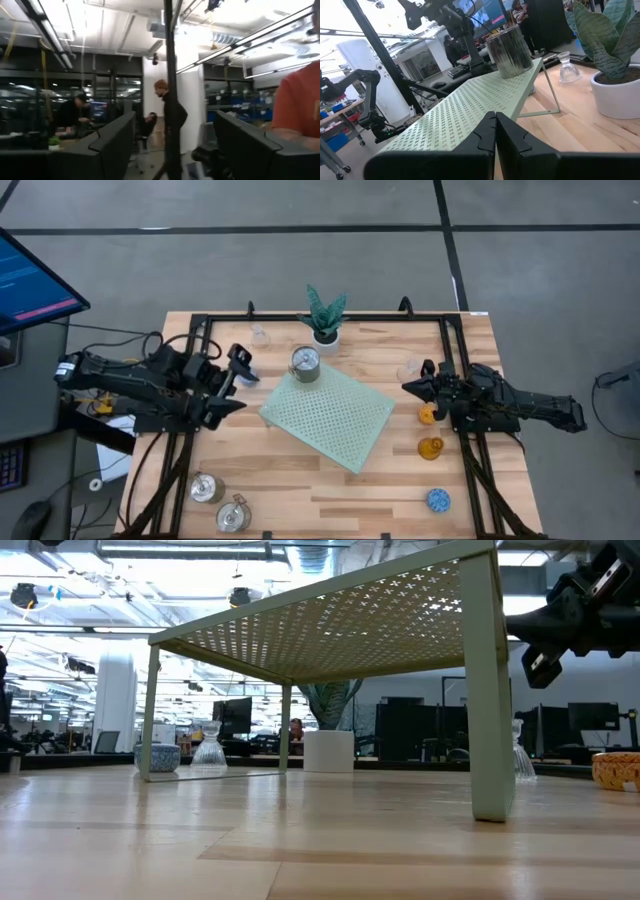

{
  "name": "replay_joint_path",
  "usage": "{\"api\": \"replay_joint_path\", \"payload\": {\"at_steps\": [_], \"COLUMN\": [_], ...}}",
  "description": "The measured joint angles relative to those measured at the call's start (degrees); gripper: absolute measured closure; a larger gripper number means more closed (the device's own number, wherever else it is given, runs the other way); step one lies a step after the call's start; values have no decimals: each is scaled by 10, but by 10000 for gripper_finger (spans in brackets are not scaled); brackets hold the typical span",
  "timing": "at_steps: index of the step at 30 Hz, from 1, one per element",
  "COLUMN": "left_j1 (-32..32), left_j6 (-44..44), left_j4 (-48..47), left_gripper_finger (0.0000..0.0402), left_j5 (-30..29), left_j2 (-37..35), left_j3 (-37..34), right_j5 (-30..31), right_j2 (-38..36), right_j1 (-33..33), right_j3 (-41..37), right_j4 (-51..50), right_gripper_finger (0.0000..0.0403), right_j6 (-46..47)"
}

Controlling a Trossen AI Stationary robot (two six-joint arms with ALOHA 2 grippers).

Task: Pick & Place candle stick holders
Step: Put the left silver scented candle on the shelf

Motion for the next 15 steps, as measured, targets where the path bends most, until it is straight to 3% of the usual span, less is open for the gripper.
{"api": "replay_joint_path", "payload": {"at_steps": [6, 10, 12, 15], "left_j1": [0, 24, 45, 78], "left_j6": [68, 80, 78, 72], "left_j4": [-10, -60, -90, -112], "left_gripper_finger": [104, 37, 12, 12], "left_j5": [-21, -21, 1, 50], "left_j2": [0, -24, -45, -77], "left_j3": [0, 0, 0, 0], "right_j5": [0, 0, 0, 0], "right_j2": [0, 0, 0, 0], "right_j1": [0, 0, 0, 0], "right_j3": [0, 0, 0, 0], "right_j4": [0, 0, 0, -1], "right_gripper_finger": [403, 403, 403, 403], "right_j6": [1, 1, 1, 1]}}
